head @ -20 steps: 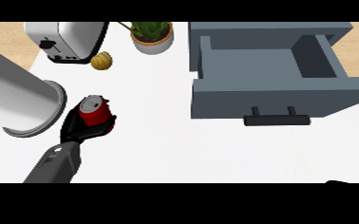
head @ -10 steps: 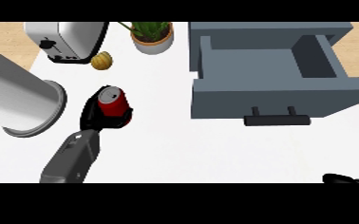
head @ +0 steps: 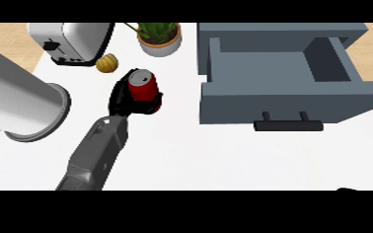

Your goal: Pick up the can, place it into the drawer and close the drawer

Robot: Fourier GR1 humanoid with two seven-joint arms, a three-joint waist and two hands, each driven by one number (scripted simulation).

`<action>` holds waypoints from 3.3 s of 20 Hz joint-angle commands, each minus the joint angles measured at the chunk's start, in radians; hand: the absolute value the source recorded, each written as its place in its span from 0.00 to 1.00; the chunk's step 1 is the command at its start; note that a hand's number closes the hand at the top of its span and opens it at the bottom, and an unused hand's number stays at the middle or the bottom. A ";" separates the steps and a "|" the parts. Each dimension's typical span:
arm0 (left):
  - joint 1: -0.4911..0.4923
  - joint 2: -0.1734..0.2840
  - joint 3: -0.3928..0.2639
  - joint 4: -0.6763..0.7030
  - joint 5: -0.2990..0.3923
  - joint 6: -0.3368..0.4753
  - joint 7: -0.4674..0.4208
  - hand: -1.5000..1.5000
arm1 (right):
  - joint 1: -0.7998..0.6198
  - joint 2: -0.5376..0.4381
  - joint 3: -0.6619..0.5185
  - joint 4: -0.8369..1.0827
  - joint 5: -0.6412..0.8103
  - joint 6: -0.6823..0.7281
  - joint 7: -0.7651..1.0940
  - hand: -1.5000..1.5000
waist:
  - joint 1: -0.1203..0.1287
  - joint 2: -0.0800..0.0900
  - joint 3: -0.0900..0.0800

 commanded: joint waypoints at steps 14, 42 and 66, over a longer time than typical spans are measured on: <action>-0.212 -0.036 -0.274 -0.519 0.119 0.241 0.584 1.00 | -0.016 -0.028 -0.033 -0.008 -0.021 0.008 0.034 0.00 | 0.003 -0.005 0.000; -0.822 -0.036 -0.494 -0.103 0.275 0.495 0.782 1.00 | -0.116 -0.054 -0.012 0.009 -0.011 -0.022 0.083 0.00 | -0.055 0.011 0.002; -0.956 -0.036 -0.555 0.099 0.430 0.678 0.670 0.00 | -0.247 -0.144 0.108 0.059 0.167 0.016 0.008 0.00 | -0.104 0.032 0.004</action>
